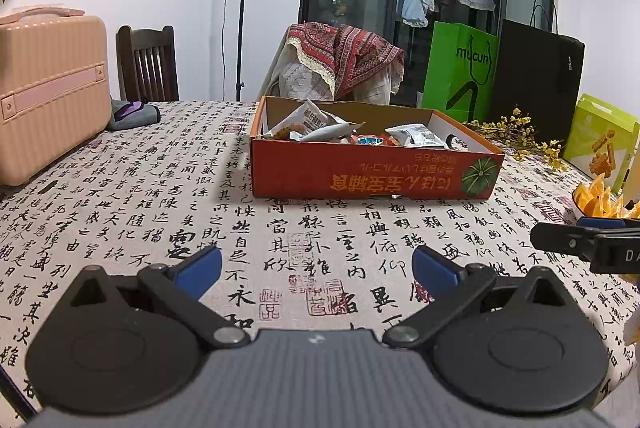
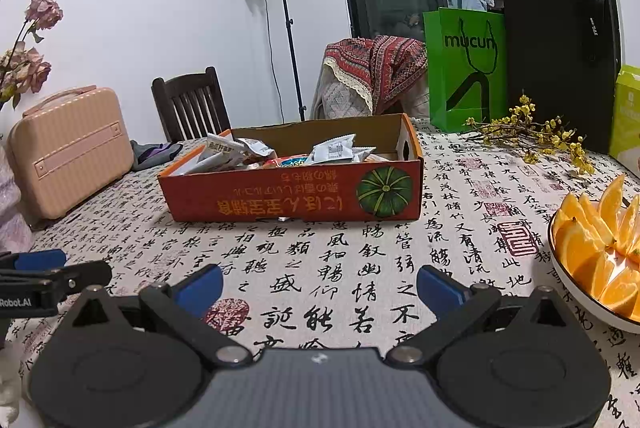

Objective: Organize snacks

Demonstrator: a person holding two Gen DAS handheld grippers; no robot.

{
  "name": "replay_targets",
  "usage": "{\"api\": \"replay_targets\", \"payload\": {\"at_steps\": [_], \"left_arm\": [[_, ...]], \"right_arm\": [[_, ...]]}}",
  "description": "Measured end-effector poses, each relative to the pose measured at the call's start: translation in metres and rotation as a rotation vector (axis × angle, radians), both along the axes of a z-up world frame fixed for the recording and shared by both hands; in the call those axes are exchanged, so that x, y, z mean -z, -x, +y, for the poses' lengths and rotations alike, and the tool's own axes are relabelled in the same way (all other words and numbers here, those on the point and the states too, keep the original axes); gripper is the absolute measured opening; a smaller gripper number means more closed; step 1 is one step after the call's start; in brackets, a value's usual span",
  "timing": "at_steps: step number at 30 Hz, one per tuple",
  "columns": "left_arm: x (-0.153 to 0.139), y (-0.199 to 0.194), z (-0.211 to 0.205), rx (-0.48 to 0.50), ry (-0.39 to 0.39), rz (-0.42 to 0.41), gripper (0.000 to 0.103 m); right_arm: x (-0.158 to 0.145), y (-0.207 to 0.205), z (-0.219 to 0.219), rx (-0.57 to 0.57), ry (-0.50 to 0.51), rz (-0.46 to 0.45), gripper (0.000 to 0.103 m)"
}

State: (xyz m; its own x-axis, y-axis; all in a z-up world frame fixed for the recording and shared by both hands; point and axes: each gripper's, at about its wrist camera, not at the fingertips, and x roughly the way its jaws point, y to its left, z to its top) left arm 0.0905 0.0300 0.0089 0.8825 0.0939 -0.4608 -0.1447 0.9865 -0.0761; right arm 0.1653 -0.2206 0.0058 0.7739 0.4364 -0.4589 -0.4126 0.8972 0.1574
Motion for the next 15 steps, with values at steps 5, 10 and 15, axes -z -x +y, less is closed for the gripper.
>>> {"api": "replay_targets", "payload": {"at_steps": [5,10,15], "left_arm": [[0.0001,0.0007,0.0001,0.002,0.0,-0.003,0.103],[-0.0001,0.0,0.0008,0.001,0.004,-0.004,0.103],[-0.0012,0.0008,0.0009,0.004,0.001,-0.012,0.103]], "right_arm": [[0.0008,0.0001,-0.0002,0.0,-0.002,0.002,0.103],[0.003,-0.0009,-0.0001,-0.001,0.0,0.008,0.103],[0.0044,-0.0019,-0.0001,-0.001,-0.001,0.01,0.103]]}}
